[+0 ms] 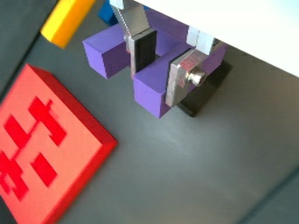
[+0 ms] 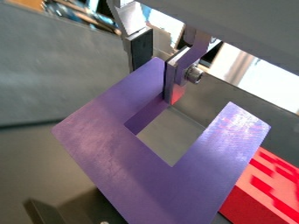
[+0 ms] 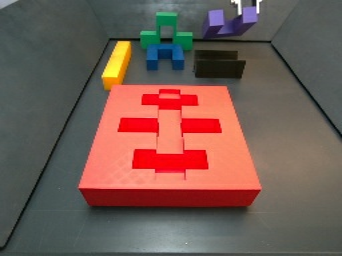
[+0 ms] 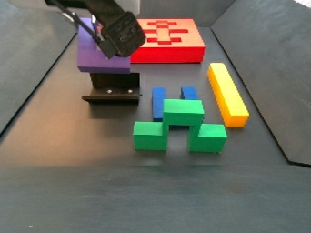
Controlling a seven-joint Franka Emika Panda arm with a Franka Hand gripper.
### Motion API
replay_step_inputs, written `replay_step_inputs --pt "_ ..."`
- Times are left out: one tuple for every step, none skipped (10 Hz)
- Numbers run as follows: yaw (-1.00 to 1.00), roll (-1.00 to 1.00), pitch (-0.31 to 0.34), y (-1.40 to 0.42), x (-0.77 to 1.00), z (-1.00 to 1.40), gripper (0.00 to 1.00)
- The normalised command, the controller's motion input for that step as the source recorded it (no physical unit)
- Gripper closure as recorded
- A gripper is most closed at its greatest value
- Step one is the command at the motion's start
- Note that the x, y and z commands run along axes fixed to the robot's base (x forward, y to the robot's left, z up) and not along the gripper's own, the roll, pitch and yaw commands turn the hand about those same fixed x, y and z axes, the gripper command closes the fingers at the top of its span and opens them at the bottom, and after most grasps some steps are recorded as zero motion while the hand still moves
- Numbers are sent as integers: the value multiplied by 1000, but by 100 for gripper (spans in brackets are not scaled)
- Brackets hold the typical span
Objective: Pick up the purple object. Move up. Place the purple object on the fixture. Regrasp the purple object. Move to above the board. Insert the purple object.
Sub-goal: Place the purple object on the fixture.
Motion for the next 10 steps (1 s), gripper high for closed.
replay_step_inputs --pt "-251 -43 231 -29 0 -283 100" --pt "-197 0 69 -43 0 -371 100" --pt "-60 0 0 -14 0 -497 100" --pt "-63 0 0 -29 0 -506 100" --pt "-100 0 0 -51 0 -366 100" --pt "-91 -3 0 0 0 -251 100" --pt "-89 0 0 0 0 -191 100" --pt "-100 -11 0 0 20 -186 100" --pt "-160 -63 -106 0 74 -243 100" --pt "-109 -46 -83 0 46 -177 100"
